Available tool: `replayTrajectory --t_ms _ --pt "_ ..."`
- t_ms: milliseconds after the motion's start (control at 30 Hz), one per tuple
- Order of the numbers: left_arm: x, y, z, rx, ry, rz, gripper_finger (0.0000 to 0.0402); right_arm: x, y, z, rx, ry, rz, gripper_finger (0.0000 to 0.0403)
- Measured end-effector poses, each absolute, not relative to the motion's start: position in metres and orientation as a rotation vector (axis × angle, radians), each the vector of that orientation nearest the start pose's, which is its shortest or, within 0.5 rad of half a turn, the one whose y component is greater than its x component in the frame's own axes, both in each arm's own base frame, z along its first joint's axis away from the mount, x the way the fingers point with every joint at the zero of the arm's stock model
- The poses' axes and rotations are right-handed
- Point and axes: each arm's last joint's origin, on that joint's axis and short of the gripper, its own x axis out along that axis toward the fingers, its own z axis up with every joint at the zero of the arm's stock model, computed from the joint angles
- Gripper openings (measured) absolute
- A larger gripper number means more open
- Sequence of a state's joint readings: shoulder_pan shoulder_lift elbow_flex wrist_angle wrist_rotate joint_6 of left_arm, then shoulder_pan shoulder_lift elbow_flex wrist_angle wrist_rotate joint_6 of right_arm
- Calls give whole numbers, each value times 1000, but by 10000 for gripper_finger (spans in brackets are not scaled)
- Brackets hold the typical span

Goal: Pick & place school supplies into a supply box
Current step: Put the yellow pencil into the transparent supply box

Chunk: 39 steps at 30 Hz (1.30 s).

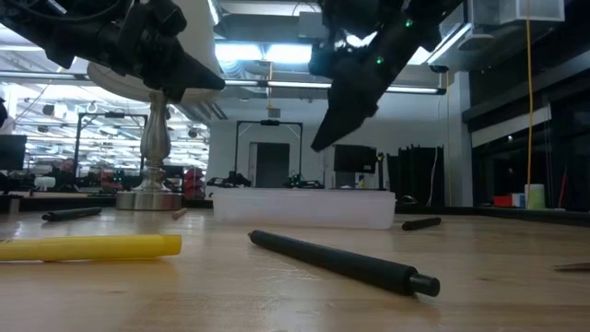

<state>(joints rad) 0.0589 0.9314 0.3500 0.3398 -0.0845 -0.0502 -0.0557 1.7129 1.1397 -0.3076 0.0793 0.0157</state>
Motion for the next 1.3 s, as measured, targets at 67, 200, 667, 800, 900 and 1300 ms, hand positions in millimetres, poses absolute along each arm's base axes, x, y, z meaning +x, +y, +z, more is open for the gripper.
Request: replayTrajectory --t_ms 67,200,667,800,900,1300 --pt "193 14 207 -79 245 153 3 355 -19 212 -30 872 -99 99" --pt "193 14 205 -97 269 159 2 357 -18 216 -22 834 -61 59" --pt "189 17 195 -157 359 283 3 344 -19 198 -23 667 -64 6" --pt "189 17 195 -117 364 280 1 318 -25 210 -16 553 -93 13" --pt "189 17 195 -62 368 266 3 299 -27 212 -79 438 -90 20" --pt "190 16 204 -131 447 312 2 256 -37 187 -128 180 -155 6"
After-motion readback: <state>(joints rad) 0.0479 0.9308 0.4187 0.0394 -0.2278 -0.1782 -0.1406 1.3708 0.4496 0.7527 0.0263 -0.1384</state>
